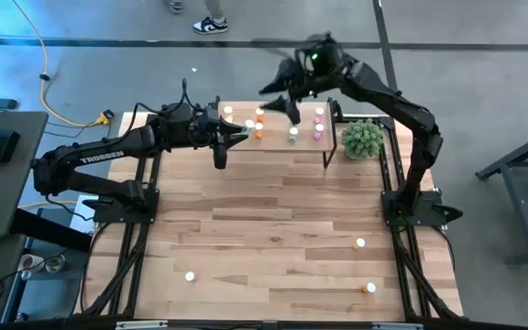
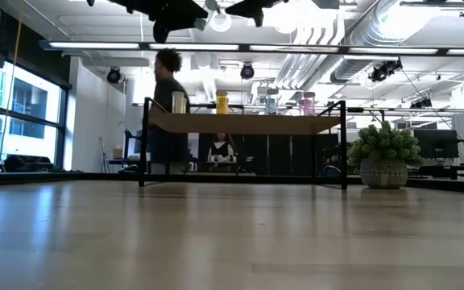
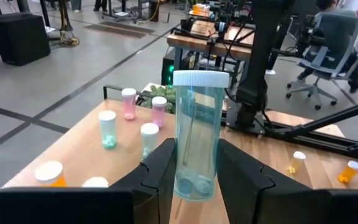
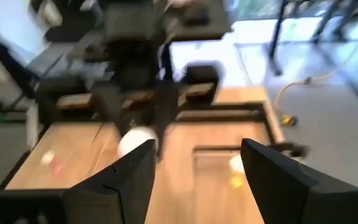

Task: Pick and place medicine bottles onto shelf by color
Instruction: Put the blue pill bottle on the shelf aligned with the other blue pill bottles

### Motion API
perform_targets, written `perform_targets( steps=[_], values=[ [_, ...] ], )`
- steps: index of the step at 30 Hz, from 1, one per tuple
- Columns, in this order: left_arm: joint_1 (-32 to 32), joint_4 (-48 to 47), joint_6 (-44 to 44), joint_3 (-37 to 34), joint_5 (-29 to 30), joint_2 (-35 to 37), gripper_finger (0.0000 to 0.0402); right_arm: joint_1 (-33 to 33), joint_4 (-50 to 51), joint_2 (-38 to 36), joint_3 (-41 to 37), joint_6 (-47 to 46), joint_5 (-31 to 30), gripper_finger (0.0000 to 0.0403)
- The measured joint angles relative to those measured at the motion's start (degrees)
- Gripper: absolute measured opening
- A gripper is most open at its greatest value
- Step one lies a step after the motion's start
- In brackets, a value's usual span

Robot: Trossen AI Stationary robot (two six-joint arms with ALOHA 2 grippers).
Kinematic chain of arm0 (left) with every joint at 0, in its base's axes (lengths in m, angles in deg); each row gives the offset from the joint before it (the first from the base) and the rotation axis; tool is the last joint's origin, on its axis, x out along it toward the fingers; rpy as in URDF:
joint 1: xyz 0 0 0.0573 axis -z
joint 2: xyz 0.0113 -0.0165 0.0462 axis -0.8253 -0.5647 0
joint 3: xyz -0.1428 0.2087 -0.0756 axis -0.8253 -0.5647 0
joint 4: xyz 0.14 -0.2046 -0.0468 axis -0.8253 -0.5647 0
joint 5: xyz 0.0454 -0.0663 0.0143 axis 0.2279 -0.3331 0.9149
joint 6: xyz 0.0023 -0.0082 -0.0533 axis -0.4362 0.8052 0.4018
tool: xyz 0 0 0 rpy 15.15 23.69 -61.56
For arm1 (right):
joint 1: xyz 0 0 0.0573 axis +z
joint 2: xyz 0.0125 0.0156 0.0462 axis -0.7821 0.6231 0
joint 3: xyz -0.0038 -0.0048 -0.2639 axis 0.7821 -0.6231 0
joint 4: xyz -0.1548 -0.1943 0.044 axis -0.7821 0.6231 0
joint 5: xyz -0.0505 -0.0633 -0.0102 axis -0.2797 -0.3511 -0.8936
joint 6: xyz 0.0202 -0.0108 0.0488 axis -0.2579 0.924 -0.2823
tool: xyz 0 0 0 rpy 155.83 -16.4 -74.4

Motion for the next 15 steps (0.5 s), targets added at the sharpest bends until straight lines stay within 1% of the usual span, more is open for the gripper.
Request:
perform_targets(
  steps=[5, 8, 15],
  values=[
    [0.0, -1.2, 0.0, 0.0, 0.1, -0.2, 0.0095, 3.2, 0.4, 0.2, -1.8, 4.5, 0.0, 0.0224],
    [0.0, -1.0, 0.0, 0.0, 0.1, -0.1, 0.0095, 4.7, 0.4, 0.2, -2.4, 7.2, -2.7, 0.0224],
    [0.0, -1.0, 0.0, 0.0, 0.0, -0.1, 0.0095, 6.6, -0.2, 1.8, -2.4, 7.2, -3.2, 0.0224]
  ],
)
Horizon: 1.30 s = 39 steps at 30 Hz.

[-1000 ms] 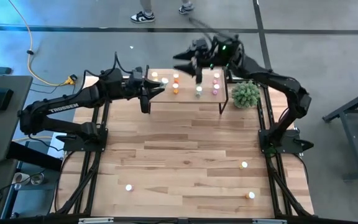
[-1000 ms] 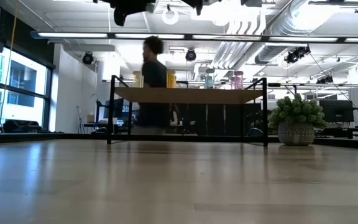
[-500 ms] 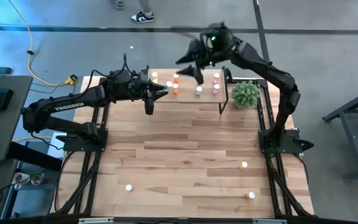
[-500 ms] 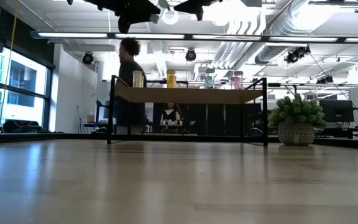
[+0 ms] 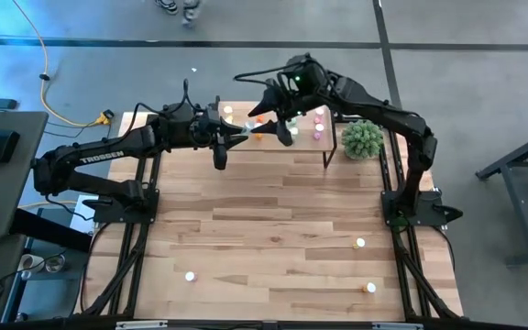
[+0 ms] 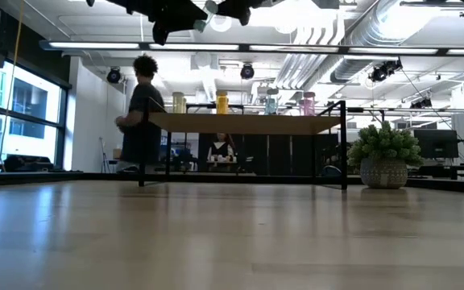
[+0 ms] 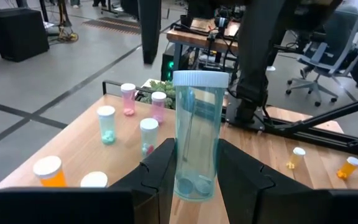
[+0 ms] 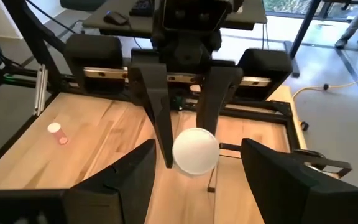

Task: Pick and place medicine bottles onto shelf by color
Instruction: Put the blue pill bottle on the shelf aligned with the other blue pill bottles

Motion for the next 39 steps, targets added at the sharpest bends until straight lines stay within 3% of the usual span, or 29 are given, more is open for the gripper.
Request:
perform_targets(
  steps=[10, 24, 39],
  values=[
    [0.0, 0.1, 0.0, 0.0, -0.2, 0.0, 0.0095, 0.6, -0.6, 1.1, 0.0, -2.8, 0.2, 0.0219],
    [0.0, 0.2, -0.8, 0.0, -0.4, 0.0, 0.0095, 1.2, -1.8, 2.7, -0.1, -4.3, 2.1, 0.0141],
    [0.0, 0.1, -1.1, 0.0, 0.3, 0.0, 0.0095, 0.4, -2.2, 2.7, -0.1, -6.6, 3.3, 0.0138]
  ],
)
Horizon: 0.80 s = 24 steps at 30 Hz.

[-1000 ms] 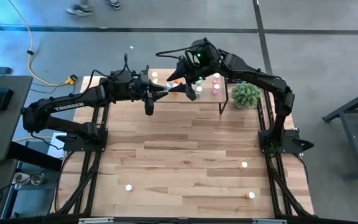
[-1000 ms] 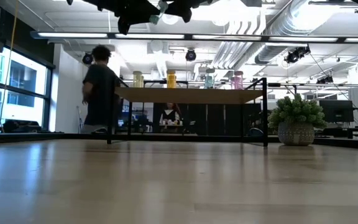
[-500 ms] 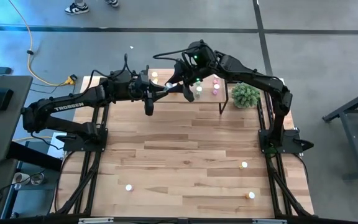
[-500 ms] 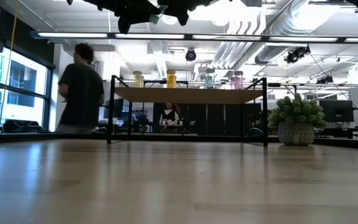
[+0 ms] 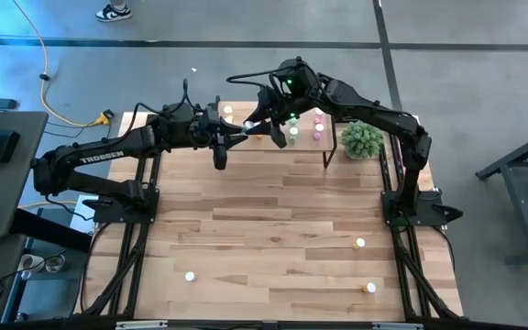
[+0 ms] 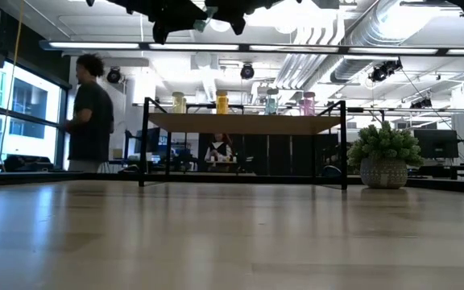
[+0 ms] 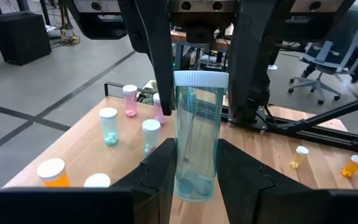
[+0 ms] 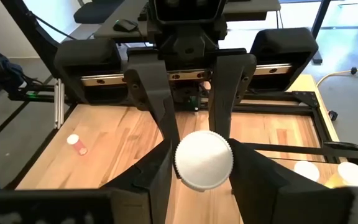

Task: Pick and place medicine bottles onto shelf by color
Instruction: Put the blue pill bottle on the shelf aligned with the other blue pill bottles

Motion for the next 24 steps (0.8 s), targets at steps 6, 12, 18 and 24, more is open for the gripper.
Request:
perform_targets(
  steps=[6, 12, 18, 24],
  values=[
    [0.0, -2.1, 0.0, 0.0, 1.3, 0.0, 0.0095, 0.0, 0.0, 0.0, 0.0, -0.6, -0.1, 0.0138],
    [0.0, -2.1, -0.9, 0.0, 1.3, 0.0, 0.0095, 0.0, 0.9, 0.0, 0.0, -0.7, -0.5, 0.0138],
    [0.0, -2.1, -0.9, 0.0, 1.3, 0.0, 0.0095, 0.0, 1.0, 0.0, 0.0, -0.9, -0.5, 0.0138],
    [0.0, -2.1, -0.9, 0.0, 1.4, 0.0, 0.0095, 0.0, 1.0, 0.0, 0.0, -1.2, -0.6, 0.0121]
  ],
)
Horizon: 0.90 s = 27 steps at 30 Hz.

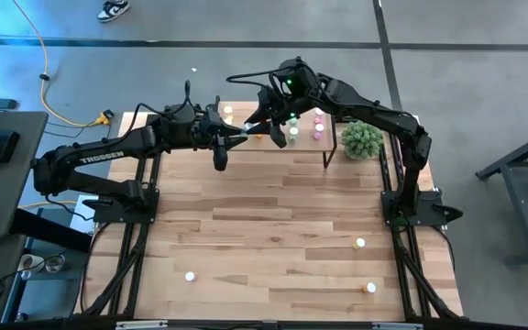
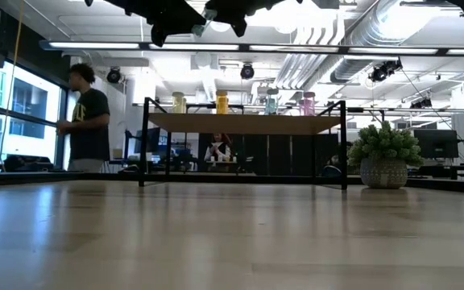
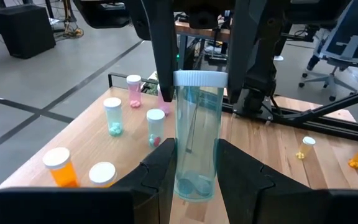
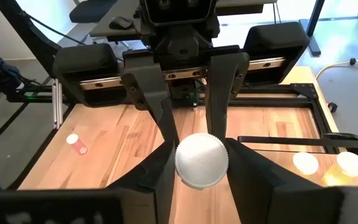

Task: Pick and place medicine bottles onto shelf by color
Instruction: Put the blue pill bottle on the shelf aligned with the other blue pill bottles

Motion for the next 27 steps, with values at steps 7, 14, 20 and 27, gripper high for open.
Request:
perform_targets(
  steps=[7, 14, 20, 27],
  values=[
    [0.0, 0.0, 0.0, 0.0, 0.1, 0.0, 0.0095, 0.0, 0.1, 0.0, 0.0, 0.2, 0.0, 0.0098],
    [0.0, 0.0, -0.1, 0.0, 1.5, 0.0, 0.0104, -0.1, 0.2, 0.0, 0.0, 0.2, -0.3, 0.0104],
    [-0.1, 0.1, 0.0, 0.0, 5.4, 0.0, 0.0146, -1.8, 0.4, -0.1, 0.0, -1.4, -2.4, 0.0102],
    [-0.1, 0.2, 0.0, 0.0, 10.0, 0.2, 0.0201, -6.2, 1.6, -2.9, 0.0, -1.3, -2.7, 0.0105]
  ],
)
